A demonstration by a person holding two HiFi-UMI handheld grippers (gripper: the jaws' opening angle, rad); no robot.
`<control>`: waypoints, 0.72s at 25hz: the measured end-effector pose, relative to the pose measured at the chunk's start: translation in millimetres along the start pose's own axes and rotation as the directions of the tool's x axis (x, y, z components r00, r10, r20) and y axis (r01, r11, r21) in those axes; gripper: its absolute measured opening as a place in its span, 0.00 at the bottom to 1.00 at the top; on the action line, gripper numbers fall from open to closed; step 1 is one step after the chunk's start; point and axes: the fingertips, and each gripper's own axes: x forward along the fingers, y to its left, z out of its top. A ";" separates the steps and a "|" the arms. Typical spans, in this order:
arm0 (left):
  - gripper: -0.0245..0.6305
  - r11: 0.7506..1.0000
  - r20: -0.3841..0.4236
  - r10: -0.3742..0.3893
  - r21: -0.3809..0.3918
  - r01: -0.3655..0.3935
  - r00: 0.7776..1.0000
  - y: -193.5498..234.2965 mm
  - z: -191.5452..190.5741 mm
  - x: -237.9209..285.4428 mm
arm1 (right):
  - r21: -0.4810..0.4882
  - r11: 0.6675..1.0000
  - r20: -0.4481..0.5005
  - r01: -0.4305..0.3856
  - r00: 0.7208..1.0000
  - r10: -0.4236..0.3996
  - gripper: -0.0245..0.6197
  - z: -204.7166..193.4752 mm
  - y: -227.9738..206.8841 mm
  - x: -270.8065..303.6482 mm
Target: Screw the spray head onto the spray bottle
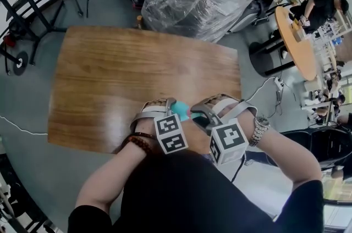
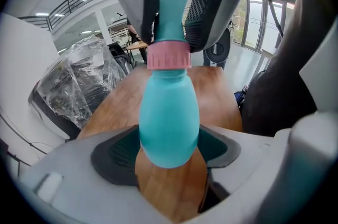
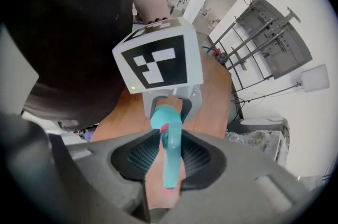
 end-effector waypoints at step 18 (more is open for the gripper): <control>0.59 0.996 -0.045 0.086 0.020 -0.085 0.995 8.5 -5.5 -2.0 | 0.385 0.922 0.012 -0.047 0.999 0.046 0.20 -7.6 -4.3 11.6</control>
